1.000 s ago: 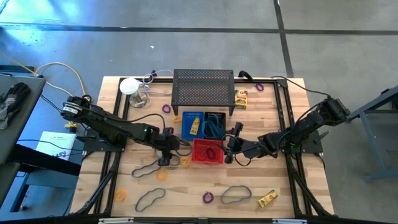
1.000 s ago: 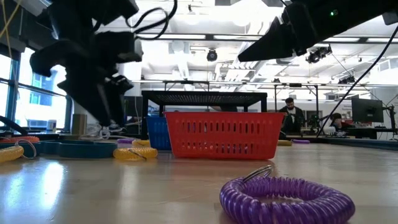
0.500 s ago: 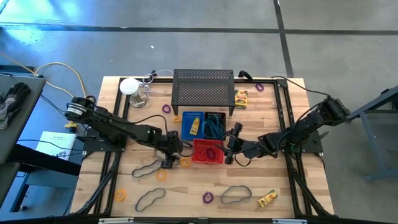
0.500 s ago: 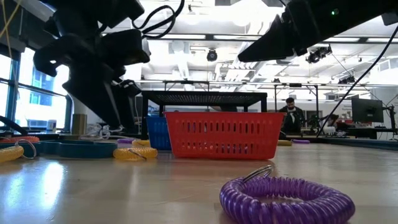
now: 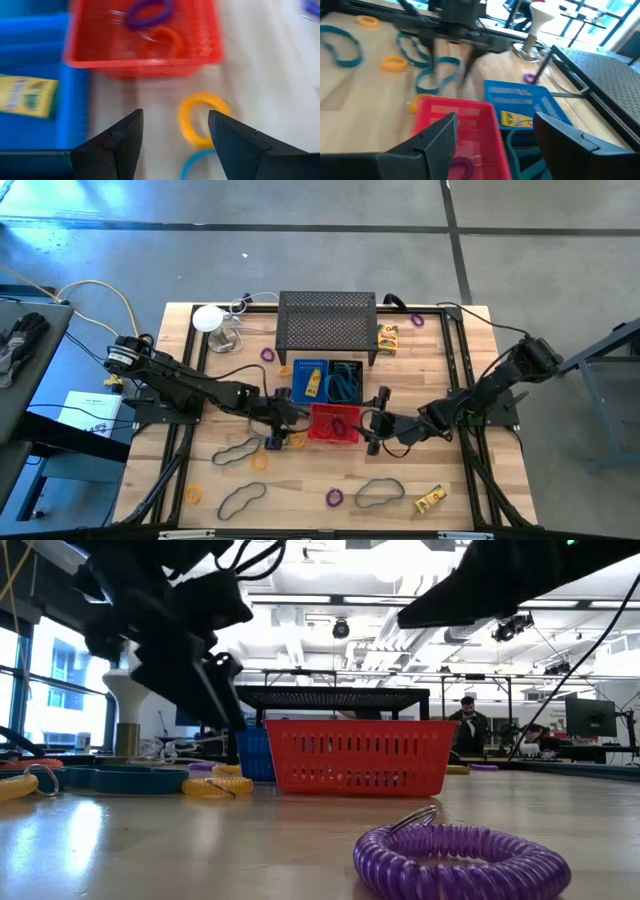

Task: Pick & Place Office Desk Supplies
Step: Put the yellow spring keychain into the red bin

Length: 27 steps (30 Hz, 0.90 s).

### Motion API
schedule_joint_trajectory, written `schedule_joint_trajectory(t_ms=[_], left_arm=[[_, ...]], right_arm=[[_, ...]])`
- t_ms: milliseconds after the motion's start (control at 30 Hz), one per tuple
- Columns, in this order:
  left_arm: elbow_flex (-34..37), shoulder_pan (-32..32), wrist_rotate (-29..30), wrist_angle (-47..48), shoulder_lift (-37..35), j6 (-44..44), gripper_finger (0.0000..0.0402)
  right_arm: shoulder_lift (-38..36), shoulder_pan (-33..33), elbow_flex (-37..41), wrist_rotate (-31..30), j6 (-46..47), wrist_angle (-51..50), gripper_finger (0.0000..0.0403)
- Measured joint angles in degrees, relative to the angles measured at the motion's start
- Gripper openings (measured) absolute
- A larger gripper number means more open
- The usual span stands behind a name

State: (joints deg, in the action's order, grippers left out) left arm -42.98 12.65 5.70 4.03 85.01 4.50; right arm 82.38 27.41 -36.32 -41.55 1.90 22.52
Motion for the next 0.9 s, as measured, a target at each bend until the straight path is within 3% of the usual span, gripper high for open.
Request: schedule_joint_trajectory(t_ms=[100,333,733,900], left_arm=[[0.0,0.0,5.1,0.2,0.0,3.1,0.0215],[0.0,2.8,4.0,0.2,4.1,8.9,0.0215],[-0.2,5.3,7.2,-4.0,12.4,10.3,0.0215],[-0.2,4.9,7.1,-2.7,13.0,14.3,0.0190]], right_arm=[[0.0,1.6,0.0,0.0,0.0,0.4,0.0250],[0.0,3.0,0.0,0.0,0.0,3.0,0.0250],[0.0,3.8,0.0,0.1,4.5,2.9,0.0250],[0.0,3.8,0.0,0.1,4.4,2.8,0.0250]])
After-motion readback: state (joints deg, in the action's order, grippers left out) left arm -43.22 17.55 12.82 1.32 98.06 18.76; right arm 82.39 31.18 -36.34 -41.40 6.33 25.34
